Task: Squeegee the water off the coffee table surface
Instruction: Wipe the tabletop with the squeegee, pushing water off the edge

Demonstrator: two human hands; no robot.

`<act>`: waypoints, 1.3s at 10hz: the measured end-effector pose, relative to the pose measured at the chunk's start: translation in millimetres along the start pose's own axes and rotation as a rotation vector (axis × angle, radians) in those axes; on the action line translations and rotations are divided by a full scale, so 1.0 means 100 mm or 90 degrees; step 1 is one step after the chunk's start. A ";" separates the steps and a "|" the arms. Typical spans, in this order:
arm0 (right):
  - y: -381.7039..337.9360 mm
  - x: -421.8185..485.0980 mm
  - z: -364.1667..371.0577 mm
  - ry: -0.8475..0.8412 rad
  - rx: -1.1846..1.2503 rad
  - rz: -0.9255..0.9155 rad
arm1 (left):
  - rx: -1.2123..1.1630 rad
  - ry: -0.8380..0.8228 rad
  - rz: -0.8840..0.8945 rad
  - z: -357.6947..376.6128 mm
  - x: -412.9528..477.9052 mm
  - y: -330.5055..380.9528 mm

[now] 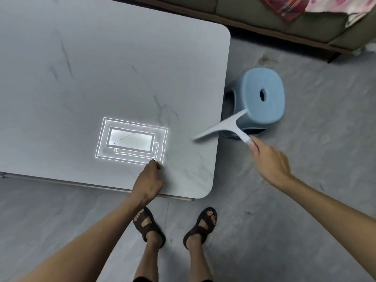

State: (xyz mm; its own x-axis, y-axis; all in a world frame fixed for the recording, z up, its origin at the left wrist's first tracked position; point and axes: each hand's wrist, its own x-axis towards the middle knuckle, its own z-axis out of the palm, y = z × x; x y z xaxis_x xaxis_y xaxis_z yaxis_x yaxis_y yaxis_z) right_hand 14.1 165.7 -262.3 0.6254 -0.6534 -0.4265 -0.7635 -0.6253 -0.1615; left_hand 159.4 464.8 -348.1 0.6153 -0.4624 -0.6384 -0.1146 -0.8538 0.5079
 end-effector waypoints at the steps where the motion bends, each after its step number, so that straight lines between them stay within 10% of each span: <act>1: -0.44 0.27 0.00 -0.035 0.140 0.048 | -0.004 0.040 -0.013 -0.09 -0.01 -0.12; 2: -1.18 0.71 0.01 -0.059 0.383 0.201 | -0.010 0.096 -0.066 -0.30 -0.03 -0.36; 7: -3.09 -0.51 1.07 -0.287 0.182 -0.113 | -0.117 0.208 -0.221 -1.04 -0.29 -1.56; 10: -2.30 -0.43 0.99 -0.187 -0.131 -0.421 | -0.126 0.184 -0.209 -0.97 -0.33 -1.48; 13: -0.28 -0.10 0.24 -0.132 -0.199 -0.257 | -0.084 0.084 -0.149 -0.53 -0.24 -0.78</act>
State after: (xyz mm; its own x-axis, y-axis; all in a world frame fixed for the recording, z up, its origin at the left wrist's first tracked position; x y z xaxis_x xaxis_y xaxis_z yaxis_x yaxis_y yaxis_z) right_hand 25.2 200.2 -275.2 0.7894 -0.2582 -0.5569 -0.3660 -0.9263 -0.0892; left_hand 194.5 555.0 -341.5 0.7106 -0.2139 -0.6703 0.1392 -0.8911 0.4319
